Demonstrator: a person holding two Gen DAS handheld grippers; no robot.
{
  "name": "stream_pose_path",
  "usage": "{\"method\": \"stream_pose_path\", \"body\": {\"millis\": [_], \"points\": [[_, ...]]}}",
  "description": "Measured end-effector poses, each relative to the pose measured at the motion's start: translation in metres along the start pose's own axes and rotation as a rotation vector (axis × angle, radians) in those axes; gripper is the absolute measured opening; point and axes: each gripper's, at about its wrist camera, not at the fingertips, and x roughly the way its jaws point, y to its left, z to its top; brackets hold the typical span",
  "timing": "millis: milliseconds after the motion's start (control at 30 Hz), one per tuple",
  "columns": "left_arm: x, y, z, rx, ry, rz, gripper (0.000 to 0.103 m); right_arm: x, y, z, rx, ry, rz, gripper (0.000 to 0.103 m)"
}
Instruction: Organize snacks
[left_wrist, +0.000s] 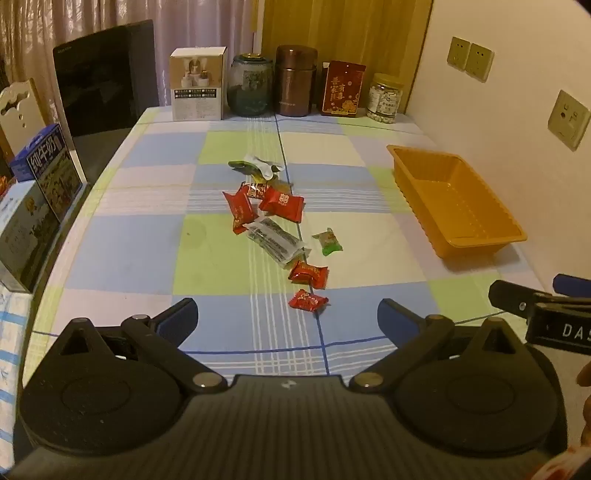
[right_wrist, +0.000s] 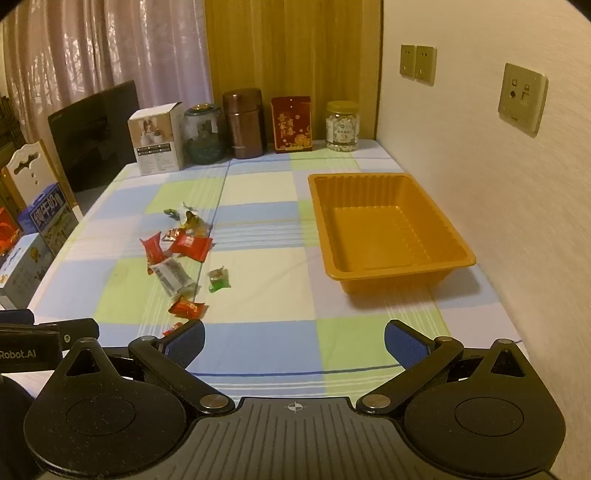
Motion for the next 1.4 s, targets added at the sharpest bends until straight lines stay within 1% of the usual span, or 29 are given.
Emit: {"method": "stream_pose_path", "body": {"millis": [133, 200, 233, 267, 500, 867, 1400], "points": [[0.002, 0.007, 0.000, -0.013, 0.010, -0.018, 0.103, -0.001, 0.000, 0.000, 0.001, -0.004, 0.009, 0.103], [-0.001, 0.006, 0.000, 0.001, -0.002, -0.004, 0.103, -0.001, -0.001, 0.000, -0.001, -0.003, 0.008, 0.103], [0.001, 0.004, 0.001, -0.004, 0.005, -0.001, 0.103, -0.001, -0.001, 0.000, -0.003, -0.003, 0.007, 0.103], [0.000, 0.001, -0.002, 0.007, -0.011, 0.006, 0.103, -0.001, -0.001, 0.000, -0.005, -0.003, 0.006, 0.103], [-0.004, -0.004, -0.001, 0.009, -0.019, 0.014, 0.103, -0.003, 0.000, 0.000, 0.001, -0.004, 0.004, 0.103], [-0.005, -0.006, 0.000, 0.007, -0.020, 0.008, 0.103, -0.004, -0.005, 0.002, -0.002, -0.004, 0.003, 0.103], [-0.005, -0.007, 0.001, 0.001, -0.019, 0.000, 0.103, -0.002, -0.002, 0.001, -0.004, -0.005, -0.004, 0.103]]}}
